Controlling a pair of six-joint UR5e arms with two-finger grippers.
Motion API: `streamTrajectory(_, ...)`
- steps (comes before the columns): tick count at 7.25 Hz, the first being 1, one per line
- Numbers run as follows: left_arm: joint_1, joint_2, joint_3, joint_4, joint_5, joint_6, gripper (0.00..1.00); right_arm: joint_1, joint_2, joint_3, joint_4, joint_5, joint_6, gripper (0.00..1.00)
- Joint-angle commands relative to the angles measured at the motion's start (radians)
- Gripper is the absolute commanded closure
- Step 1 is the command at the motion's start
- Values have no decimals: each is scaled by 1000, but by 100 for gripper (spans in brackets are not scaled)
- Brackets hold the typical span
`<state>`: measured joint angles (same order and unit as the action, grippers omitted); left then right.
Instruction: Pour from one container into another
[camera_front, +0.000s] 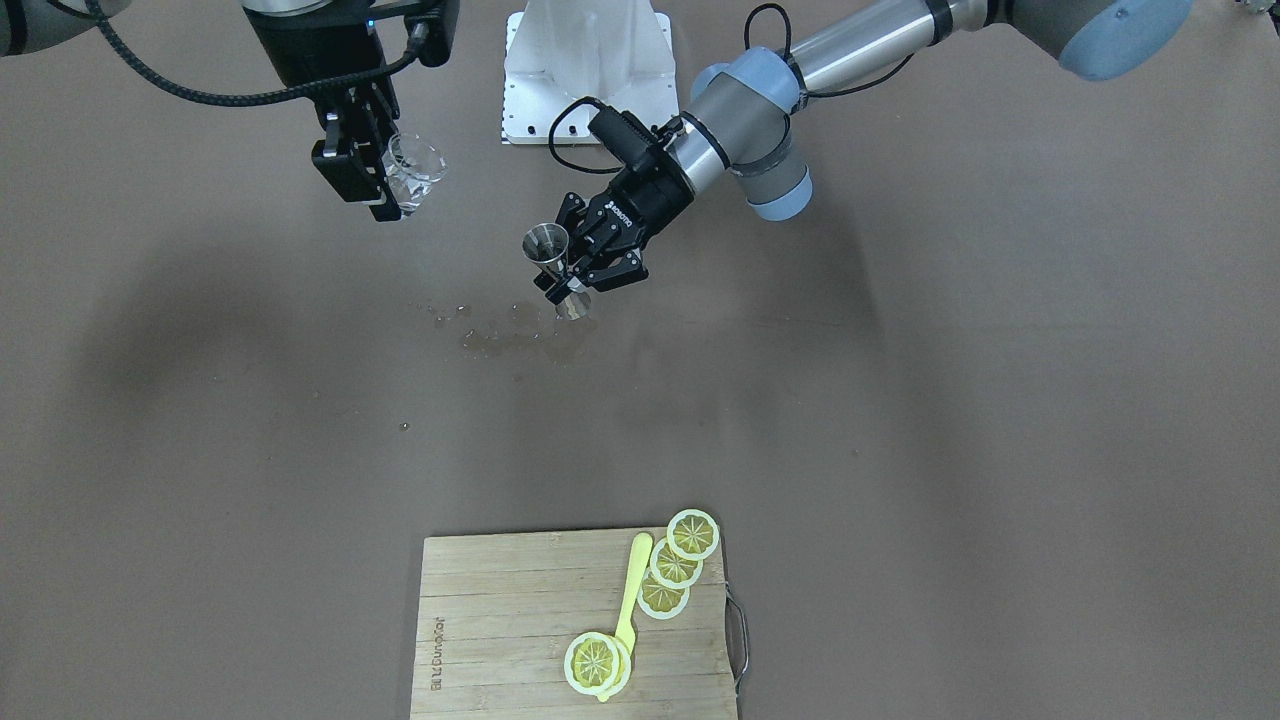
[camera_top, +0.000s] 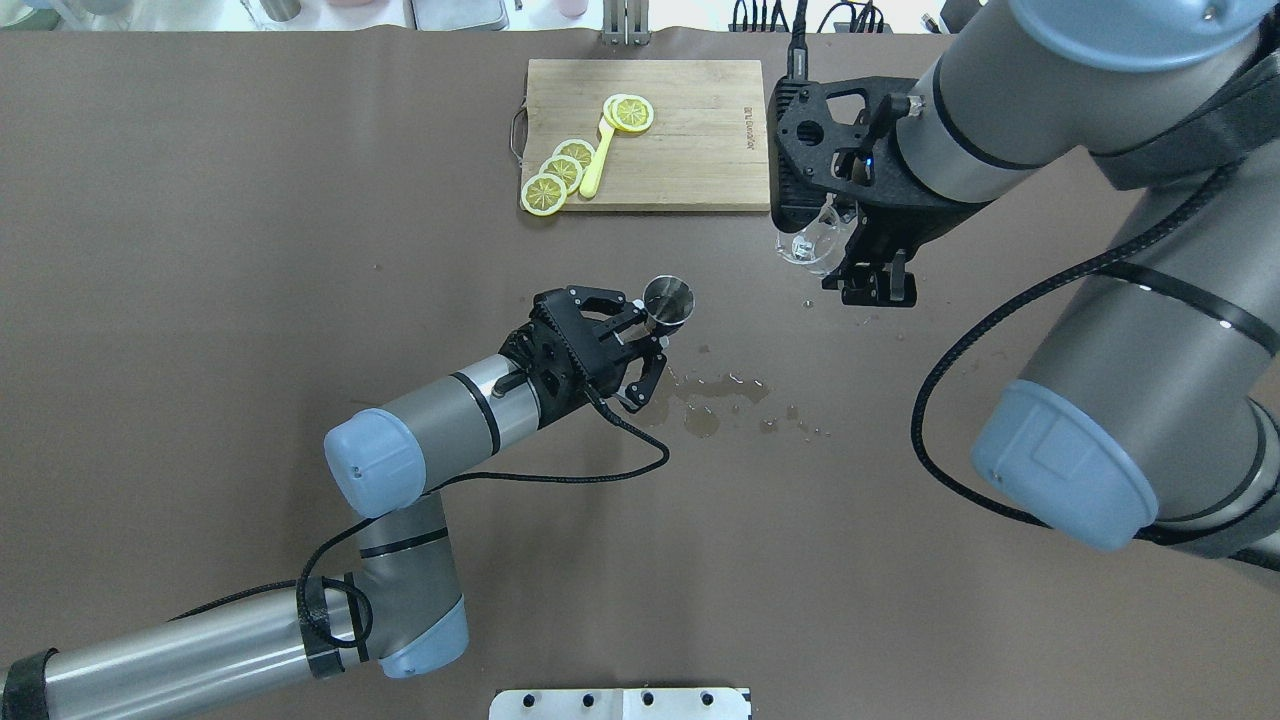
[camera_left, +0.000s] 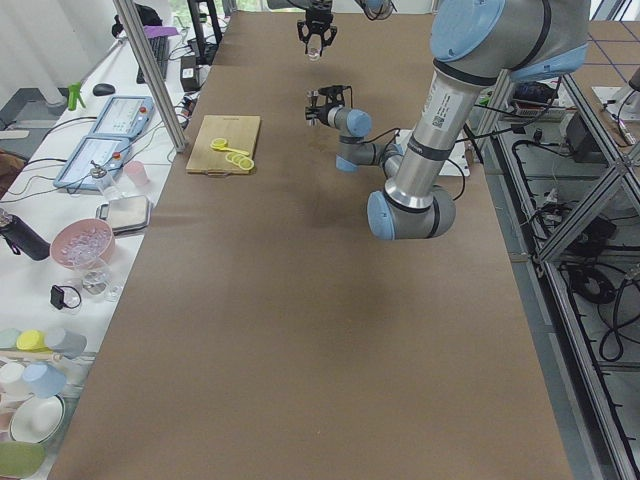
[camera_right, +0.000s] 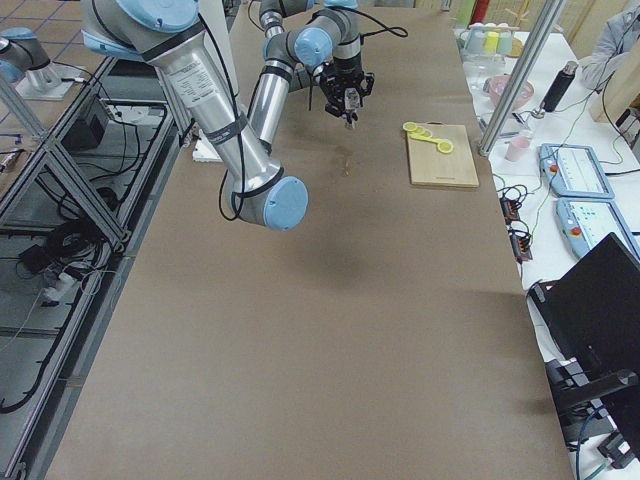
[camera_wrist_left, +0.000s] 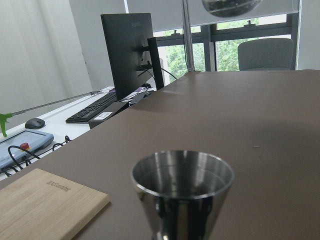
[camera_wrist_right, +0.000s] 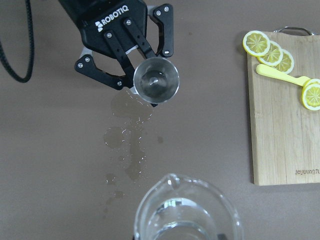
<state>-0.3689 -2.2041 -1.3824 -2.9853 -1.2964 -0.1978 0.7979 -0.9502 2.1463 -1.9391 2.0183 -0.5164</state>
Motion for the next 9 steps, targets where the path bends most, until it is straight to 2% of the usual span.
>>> streamTrajectory(1, -44, 30, -12, -6, 11, 1, 100, 91, -108, -11, 173, 115, -1, 100)
streamTrajectory(3, -94, 90, -62, -11, 11, 1, 100, 193, -140, -83, 288, 247, -2, 100)
streamTrajectory(5, -108, 98, -60, -11, 11, 1, 100, 271, -183, -182, 464, 362, -2, 100)
streamTrajectory(6, -128, 110, -58, -11, 11, 1, 100, 312, -211, -265, 589, 428, -2, 100)
streamTrajectory(9, -139, 113, -52, -4, 54, 15, 100, 374, -269, -536, 987, 537, 1, 100)
